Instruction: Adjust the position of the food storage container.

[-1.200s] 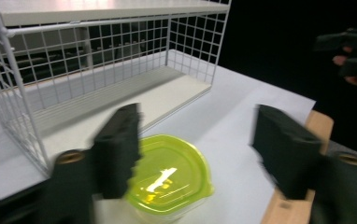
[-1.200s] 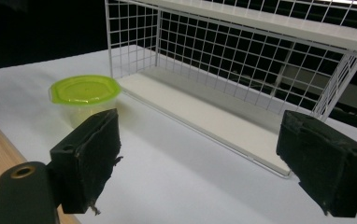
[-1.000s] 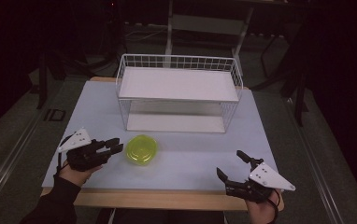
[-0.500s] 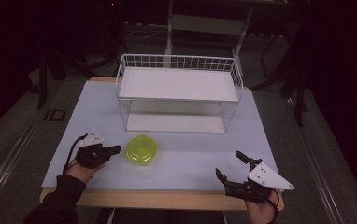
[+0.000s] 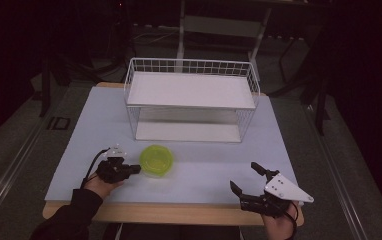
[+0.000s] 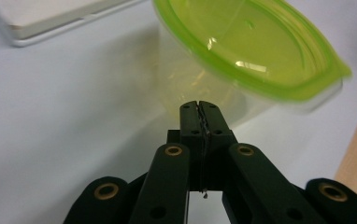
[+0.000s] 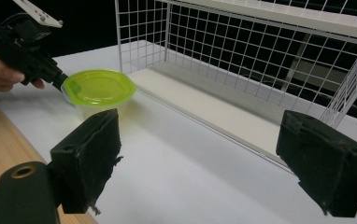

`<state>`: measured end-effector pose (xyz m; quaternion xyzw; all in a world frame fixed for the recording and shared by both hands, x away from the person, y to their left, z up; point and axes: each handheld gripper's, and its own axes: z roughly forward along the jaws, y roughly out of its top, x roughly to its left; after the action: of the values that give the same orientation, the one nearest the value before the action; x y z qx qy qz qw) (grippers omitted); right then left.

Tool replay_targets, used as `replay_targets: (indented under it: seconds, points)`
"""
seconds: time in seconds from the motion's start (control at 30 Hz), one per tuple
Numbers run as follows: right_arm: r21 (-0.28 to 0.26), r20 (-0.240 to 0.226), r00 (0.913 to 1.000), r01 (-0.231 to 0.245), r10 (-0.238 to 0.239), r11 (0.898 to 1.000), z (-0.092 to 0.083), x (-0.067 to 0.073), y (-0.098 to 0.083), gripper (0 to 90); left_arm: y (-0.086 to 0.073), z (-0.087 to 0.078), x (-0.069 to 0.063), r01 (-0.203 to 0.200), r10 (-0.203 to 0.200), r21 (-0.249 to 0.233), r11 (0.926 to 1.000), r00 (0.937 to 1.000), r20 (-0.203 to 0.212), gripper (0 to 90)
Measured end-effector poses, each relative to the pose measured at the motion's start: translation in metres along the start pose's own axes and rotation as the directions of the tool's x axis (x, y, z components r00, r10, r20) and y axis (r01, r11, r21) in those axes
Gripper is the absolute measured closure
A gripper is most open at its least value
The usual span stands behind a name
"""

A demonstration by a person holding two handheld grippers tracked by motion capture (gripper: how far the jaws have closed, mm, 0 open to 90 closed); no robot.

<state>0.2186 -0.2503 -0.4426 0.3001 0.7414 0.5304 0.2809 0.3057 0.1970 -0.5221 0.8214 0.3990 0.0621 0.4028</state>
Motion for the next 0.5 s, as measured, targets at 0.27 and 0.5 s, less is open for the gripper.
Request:
replay_targets:
  seconds: [0.27,0.5]
  points:
    - [-0.001,0.000,1.0000,0.003,-0.003,1.000,0.000,0.000,0.000,13.7,0.006,0.015,-0.026,-0.043,0.041,0.028,0.9987,0.9963,0.075,90.0]
    - [0.000,0.002,1.0000,0.006,-0.006,1.000,-0.001,0.000,0.001,13.7,0.007,0.014,-0.017,0.001,-0.001,0.041,0.9991,1.0000,0.000,90.0]
